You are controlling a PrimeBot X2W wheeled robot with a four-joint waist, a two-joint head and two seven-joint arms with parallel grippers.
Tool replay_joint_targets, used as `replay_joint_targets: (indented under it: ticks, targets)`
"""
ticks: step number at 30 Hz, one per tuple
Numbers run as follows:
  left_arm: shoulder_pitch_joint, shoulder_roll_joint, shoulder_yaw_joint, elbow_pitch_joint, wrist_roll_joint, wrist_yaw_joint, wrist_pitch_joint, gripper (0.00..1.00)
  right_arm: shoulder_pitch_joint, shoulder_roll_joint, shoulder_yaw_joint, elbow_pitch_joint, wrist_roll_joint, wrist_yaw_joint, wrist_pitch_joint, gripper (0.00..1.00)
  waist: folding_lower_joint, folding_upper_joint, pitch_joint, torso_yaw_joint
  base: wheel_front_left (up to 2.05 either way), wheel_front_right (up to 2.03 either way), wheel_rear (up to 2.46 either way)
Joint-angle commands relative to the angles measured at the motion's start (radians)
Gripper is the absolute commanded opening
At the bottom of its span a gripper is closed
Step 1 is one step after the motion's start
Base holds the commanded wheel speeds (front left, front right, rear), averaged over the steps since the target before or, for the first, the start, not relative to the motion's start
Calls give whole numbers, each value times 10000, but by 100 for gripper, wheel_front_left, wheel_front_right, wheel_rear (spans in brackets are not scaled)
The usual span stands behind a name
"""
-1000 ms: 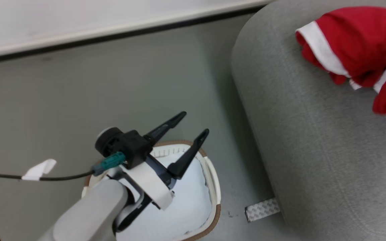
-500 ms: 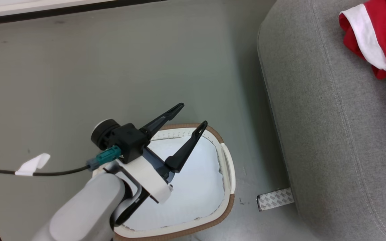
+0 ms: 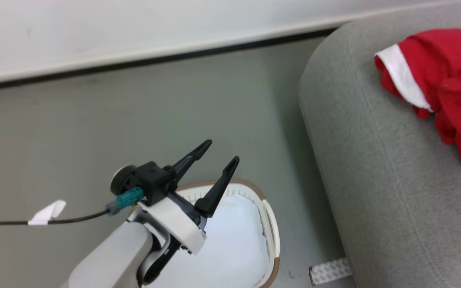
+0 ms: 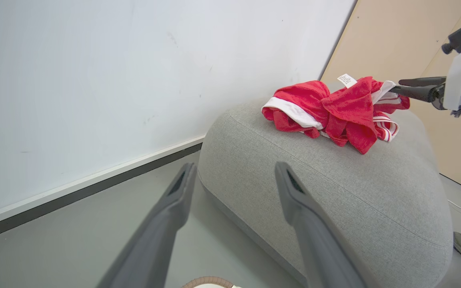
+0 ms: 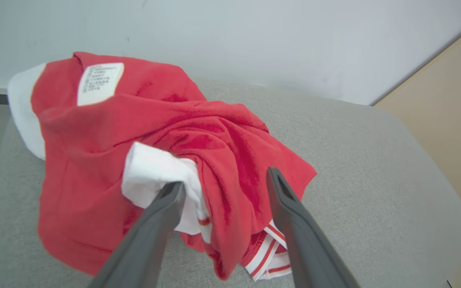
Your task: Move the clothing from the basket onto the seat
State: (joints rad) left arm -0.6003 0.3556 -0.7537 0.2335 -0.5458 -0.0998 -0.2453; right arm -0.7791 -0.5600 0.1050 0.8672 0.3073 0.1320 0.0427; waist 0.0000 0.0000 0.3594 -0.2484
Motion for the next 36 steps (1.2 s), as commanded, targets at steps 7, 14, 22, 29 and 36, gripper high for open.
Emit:
replay_joint_targets:
  ticks: [7,14,22,29,36]
  targets:
    - [804,-225,592,503,-387,311,-182,100,611,-771,1340,-1534,1219,-25,38,100,0,0,-2126,373,0,0,0]
    - [1533,-374,1700,288,-478,659,-184,100,1252,-1169,1889,-3105,2333,-26,-387,100,0,0,-3254,988,0,0,0]
    - [2789,-294,3372,-22,-370,846,-185,100,2635,-748,1671,-4782,2781,-25,-1236,100,0,0,-3858,1549,0,0,0]
    - [3880,-500,5058,-159,206,1271,-188,100,4089,567,1136,-5828,2051,-25,-2061,100,0,0,-3884,1751,0,0,0]
    - [4710,-1198,6265,-201,936,897,-189,100,5490,2236,654,-6156,1032,-25,-2769,100,0,0,-3819,1752,0,0,0]
